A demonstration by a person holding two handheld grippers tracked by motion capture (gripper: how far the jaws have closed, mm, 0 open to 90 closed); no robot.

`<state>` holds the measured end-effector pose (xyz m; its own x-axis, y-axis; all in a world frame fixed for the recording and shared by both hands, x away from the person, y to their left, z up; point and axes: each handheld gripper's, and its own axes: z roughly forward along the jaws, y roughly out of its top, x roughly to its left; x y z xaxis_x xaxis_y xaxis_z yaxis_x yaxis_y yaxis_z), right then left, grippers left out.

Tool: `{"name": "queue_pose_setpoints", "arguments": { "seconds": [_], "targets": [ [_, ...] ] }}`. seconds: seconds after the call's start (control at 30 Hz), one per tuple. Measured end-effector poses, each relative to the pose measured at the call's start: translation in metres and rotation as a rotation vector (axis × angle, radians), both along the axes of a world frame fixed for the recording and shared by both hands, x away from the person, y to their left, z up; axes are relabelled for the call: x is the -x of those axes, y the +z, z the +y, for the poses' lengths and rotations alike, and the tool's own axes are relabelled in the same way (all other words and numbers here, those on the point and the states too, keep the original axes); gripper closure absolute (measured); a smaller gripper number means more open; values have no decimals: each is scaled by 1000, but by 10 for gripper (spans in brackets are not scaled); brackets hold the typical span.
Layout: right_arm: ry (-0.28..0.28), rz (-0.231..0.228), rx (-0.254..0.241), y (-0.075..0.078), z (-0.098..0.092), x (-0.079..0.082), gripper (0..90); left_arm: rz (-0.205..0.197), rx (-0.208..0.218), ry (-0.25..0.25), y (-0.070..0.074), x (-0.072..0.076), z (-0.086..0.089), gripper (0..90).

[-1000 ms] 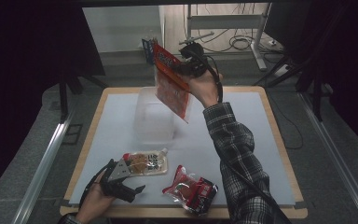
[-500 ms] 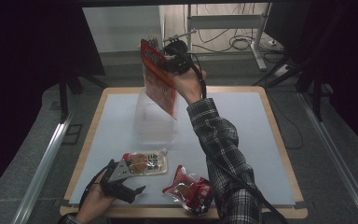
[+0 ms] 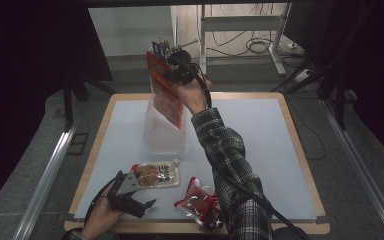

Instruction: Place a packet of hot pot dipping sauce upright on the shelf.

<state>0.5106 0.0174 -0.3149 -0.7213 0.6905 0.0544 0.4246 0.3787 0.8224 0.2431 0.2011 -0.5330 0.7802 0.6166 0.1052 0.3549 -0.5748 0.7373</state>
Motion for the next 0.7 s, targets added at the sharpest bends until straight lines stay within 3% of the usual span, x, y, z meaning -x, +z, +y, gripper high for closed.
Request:
{"name": "queue_pose_setpoints", "arguments": {
  "seconds": [0.43,0.6,0.7],
  "targets": [
    [-9,24,23,-39,2,-12,881,-2,-10,-3,0,0,-1,0],
    [-12,27,51,-50,5,-15,877,-1,-13,-6,0,1,-1,0],
    [-39,-2,107,-54,5,-16,869,-2,-16,-7,0,1,-1,0]
  ]
}}
